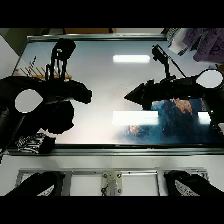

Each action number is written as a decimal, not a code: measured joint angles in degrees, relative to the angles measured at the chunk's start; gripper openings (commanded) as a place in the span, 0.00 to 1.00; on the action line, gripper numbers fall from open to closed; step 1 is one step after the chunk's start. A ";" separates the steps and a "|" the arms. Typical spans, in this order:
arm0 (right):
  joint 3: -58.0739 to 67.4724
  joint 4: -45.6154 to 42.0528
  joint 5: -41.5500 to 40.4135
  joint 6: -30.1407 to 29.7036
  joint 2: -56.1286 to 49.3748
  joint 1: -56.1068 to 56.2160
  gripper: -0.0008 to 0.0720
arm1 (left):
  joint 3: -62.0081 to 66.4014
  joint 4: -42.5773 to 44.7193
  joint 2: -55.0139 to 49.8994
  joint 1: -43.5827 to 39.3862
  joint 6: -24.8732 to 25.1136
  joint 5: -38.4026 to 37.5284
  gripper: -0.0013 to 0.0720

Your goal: Fold the clothes and pants, and hang the long-sleeved shirts on hangers.

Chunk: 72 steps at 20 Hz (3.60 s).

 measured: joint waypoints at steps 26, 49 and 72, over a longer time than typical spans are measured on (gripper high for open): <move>0.00 0.00 0.00 0.00 -0.04 0.00 0.04 | -0.13 15.06 -27.19 34.03 -4.70 -7.26 1.00; 1.81 -3.98 -6.29 15.76 3.65 -15.58 0.03 | 12.31 -7.30 -7.50 -3.10 -0.52 -0.42 0.04; -11.06 -37.27 -8.13 32.54 0.70 -29.33 0.98 | -0.68 -31.91 -30.88 13.57 1.07 5.33 0.94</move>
